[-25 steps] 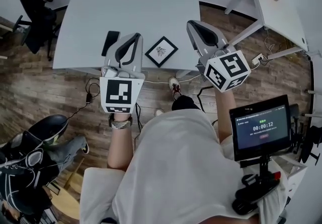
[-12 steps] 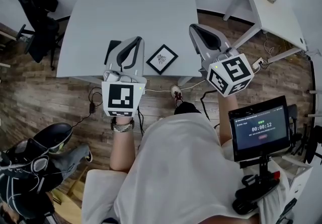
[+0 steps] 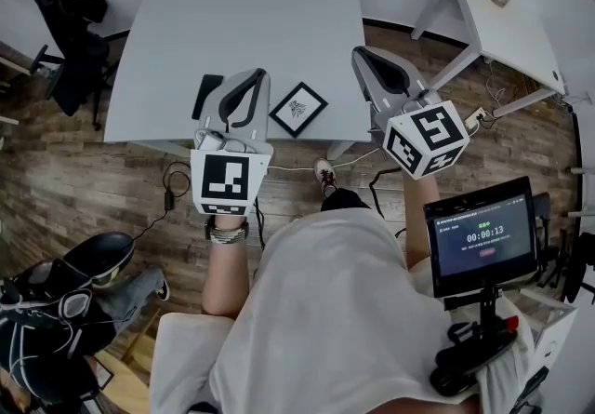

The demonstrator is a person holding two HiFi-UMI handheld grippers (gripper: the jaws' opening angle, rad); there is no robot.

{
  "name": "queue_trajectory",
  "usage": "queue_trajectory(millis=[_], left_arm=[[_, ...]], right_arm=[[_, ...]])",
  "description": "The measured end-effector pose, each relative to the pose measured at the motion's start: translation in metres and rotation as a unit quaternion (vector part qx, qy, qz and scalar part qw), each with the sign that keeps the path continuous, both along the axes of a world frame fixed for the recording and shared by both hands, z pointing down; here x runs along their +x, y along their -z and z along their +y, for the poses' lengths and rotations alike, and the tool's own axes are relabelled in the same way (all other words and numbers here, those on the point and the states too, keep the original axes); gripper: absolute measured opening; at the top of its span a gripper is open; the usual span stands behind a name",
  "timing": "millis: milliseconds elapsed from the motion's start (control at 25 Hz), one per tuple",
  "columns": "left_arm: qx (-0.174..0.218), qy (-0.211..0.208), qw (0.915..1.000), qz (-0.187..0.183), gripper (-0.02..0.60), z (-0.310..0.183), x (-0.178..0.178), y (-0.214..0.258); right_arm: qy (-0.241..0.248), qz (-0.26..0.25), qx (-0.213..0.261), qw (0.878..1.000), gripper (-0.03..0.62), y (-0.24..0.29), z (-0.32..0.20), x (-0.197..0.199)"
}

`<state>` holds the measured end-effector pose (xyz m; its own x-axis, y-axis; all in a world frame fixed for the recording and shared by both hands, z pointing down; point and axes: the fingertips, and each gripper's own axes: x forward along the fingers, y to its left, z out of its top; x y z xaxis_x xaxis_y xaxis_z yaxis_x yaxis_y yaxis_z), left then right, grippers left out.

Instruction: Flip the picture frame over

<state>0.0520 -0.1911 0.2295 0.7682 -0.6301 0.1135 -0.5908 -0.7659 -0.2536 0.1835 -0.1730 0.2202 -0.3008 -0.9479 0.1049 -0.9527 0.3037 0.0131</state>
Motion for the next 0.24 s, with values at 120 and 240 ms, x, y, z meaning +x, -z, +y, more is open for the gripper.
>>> queue_trajectory(millis=[120, 240], left_arm=[[0.000, 0.000, 1.0000, 0.000, 0.005, -0.0044, -0.0025, -0.0001], [0.000, 0.000, 1.0000, 0.000, 0.005, -0.0096, -0.0049, 0.0016]], right_arm=[[0.001, 0.002, -0.001, 1.000, 0.002, -0.0001, -0.0050, -0.0038], [0.000, 0.002, -0.003, 1.000, 0.002, 0.0003, -0.0099, -0.0059]])
